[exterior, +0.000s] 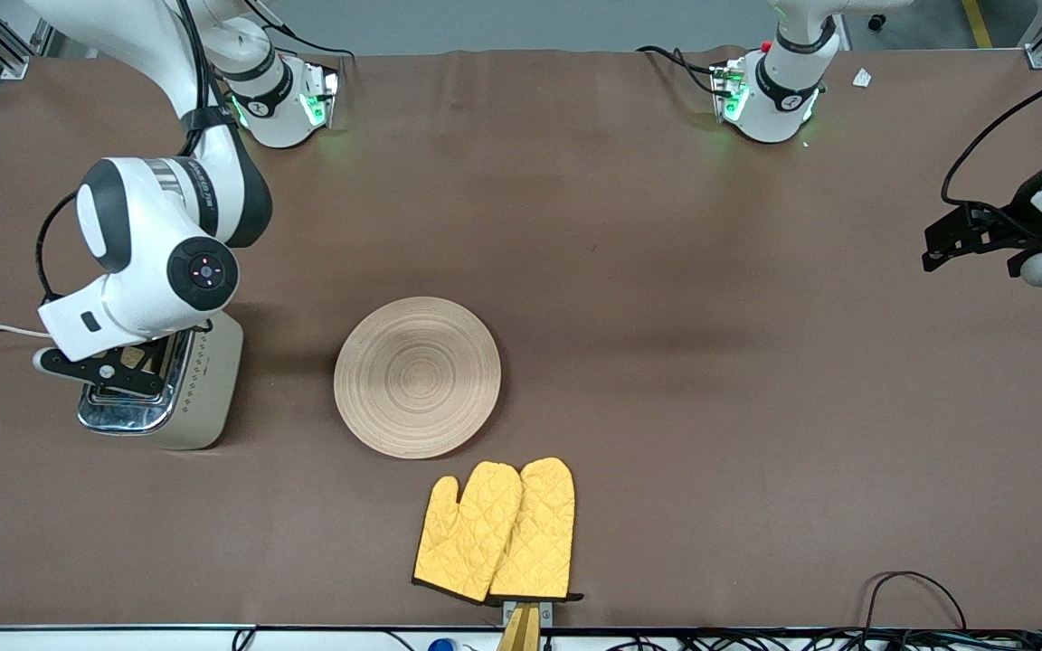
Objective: Move plate and put bread in toaster
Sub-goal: 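Lower the bread into the toaster slot and open the right gripper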
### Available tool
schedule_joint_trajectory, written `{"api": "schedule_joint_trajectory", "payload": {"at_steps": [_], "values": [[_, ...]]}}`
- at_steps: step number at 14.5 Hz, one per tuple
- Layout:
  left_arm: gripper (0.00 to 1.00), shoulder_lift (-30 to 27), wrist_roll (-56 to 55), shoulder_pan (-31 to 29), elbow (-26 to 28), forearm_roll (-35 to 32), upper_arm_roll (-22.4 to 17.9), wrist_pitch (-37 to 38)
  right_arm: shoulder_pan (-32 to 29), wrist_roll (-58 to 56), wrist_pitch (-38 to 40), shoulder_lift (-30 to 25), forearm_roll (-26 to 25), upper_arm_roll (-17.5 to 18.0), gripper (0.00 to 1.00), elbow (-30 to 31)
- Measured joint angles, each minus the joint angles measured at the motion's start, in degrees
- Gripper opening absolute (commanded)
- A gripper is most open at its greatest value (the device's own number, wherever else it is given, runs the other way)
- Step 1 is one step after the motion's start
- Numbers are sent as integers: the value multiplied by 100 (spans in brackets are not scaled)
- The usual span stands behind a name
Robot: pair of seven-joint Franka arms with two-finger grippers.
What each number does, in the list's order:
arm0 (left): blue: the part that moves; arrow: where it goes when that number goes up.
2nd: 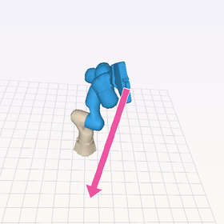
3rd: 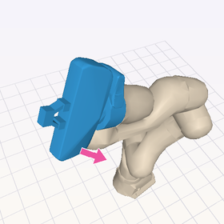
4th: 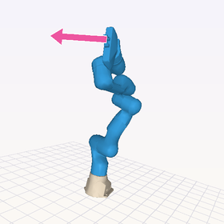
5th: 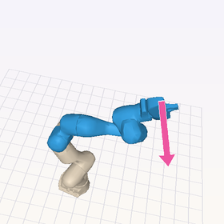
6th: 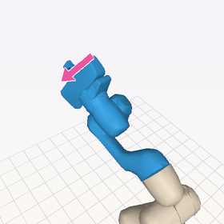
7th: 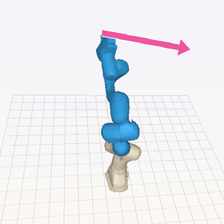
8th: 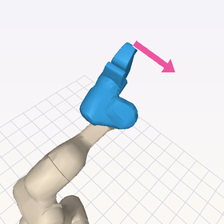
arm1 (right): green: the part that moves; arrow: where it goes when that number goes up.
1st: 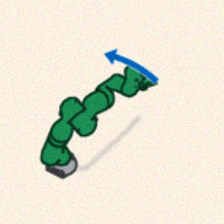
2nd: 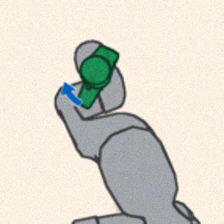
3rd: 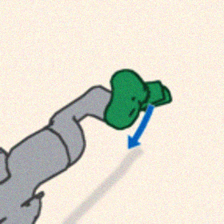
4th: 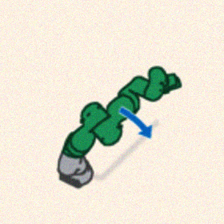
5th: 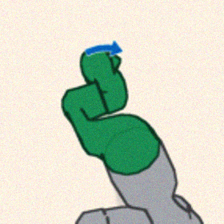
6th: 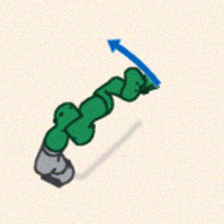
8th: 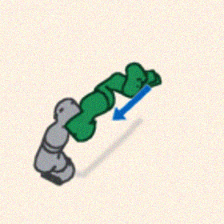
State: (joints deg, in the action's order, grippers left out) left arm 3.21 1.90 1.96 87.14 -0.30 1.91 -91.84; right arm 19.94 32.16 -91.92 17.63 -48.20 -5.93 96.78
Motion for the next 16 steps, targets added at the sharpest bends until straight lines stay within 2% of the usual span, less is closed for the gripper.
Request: {"api": "schedule_joint_trajectory", "payload": {"at_steps": [11, 16], "values": [[100, 5, -207, -40, 1, 0, -3, -55, -1, 14, -28, 158, -20, 5, 0, 157], [100, 5, -361, -37, 1, 0, -3, -57, -11, 437, -462, 245, -20, 4, 0, 415]]}}
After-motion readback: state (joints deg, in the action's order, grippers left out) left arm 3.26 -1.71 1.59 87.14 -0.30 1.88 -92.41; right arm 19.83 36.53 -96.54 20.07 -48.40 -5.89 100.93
